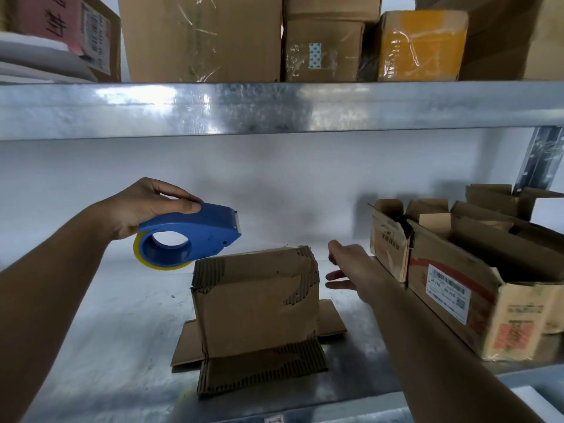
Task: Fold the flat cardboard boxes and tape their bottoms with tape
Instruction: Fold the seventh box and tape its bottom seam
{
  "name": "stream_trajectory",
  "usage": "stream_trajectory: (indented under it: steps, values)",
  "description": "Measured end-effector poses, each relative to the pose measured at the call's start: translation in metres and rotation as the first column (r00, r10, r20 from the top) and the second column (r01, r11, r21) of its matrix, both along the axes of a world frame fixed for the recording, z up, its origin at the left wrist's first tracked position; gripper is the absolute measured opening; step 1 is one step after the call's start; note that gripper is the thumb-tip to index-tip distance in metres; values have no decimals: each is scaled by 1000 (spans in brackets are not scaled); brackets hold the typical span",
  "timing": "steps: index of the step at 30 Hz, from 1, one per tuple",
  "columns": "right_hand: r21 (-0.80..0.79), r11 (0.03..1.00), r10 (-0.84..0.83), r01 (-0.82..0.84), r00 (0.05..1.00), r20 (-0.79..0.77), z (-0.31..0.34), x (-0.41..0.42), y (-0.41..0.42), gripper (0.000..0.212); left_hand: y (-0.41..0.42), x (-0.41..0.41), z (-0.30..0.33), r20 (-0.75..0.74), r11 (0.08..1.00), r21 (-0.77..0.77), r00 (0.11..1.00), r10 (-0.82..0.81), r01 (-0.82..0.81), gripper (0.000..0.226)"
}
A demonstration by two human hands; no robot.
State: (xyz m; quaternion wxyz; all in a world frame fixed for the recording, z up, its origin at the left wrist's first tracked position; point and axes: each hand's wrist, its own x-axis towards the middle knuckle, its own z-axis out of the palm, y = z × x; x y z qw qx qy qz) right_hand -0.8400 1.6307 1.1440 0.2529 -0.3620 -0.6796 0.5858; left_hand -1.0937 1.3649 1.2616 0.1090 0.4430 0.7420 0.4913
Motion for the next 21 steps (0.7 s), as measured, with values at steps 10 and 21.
stream_trajectory:
  steps: [10, 21]
  values:
    - [-54, 999, -8, 2, 992, -127, -2, -8, 9, 26, 7, -5, -4, 53, 993, 108, 997, 50, -56, 98]
    - [282, 960, 152, 5, 834, -530, 29, -20, -1, 29, 1, -13, -14, 163, 981, 182, 986, 41, -71, 89]
